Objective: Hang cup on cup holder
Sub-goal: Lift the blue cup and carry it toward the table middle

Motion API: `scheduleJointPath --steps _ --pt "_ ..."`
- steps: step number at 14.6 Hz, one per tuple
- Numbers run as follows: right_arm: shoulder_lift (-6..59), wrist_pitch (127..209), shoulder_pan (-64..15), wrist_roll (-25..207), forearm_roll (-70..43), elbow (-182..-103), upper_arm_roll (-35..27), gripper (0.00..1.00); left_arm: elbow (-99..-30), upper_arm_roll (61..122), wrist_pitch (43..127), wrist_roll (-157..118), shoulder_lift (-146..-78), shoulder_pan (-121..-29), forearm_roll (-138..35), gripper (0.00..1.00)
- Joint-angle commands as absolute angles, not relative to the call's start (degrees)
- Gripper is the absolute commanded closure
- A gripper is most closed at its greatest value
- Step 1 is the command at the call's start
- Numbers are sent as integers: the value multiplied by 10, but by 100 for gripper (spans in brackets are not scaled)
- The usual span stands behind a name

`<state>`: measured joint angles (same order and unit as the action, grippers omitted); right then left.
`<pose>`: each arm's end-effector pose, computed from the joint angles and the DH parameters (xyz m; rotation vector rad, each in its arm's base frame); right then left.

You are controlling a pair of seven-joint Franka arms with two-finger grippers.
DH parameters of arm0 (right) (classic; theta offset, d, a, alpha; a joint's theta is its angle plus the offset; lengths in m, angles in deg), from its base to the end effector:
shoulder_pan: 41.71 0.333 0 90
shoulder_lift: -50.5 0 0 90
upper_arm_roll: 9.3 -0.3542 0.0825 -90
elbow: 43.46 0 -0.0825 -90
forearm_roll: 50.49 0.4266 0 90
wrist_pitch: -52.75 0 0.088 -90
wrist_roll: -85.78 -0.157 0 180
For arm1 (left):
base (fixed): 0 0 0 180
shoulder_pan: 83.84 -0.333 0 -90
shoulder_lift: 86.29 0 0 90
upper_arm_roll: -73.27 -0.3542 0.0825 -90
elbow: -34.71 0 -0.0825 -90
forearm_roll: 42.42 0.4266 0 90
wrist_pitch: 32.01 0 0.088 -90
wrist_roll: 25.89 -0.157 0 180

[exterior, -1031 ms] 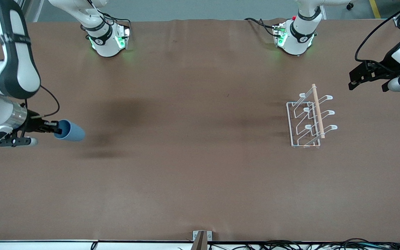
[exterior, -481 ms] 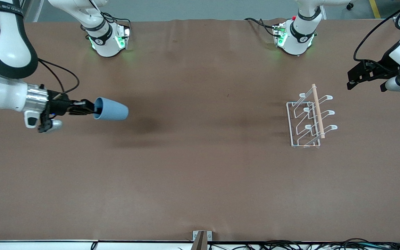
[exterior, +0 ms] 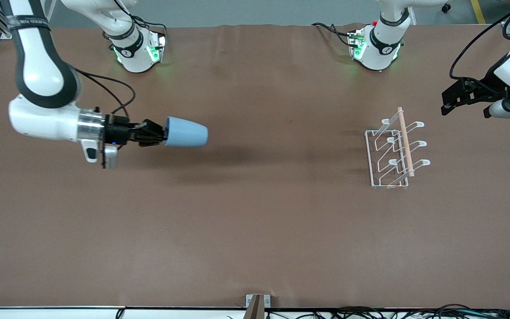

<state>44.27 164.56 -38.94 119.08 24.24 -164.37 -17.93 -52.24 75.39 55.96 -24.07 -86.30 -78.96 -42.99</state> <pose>0.5708 0.2251 0.3786 -1.9864 -0.0533 0.0098 0.5903 -0.0741 0.6368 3.1270 -0.1421 0.0263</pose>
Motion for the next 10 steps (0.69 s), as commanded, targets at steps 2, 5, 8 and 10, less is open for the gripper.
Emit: scheduleJointPath --steps 2,5,8,10 --pt "403 1683 -392 1277 369 -1651 -256 100 -511 753 558 -274 -872 -787 -454 0" --pt "375 1689 -391 1315 434 -1645 -291 100 -510 754 558 -385 -880 -776 -468 0" --pt "351 1717 -386 1335 471 -1624 -326 100 -511 768 572 -435 -883 -743 -472 0" --pt "332 1768 -382 1338 493 -1598 -360 100 -503 770 589 -505 -897 -717 -472 0"
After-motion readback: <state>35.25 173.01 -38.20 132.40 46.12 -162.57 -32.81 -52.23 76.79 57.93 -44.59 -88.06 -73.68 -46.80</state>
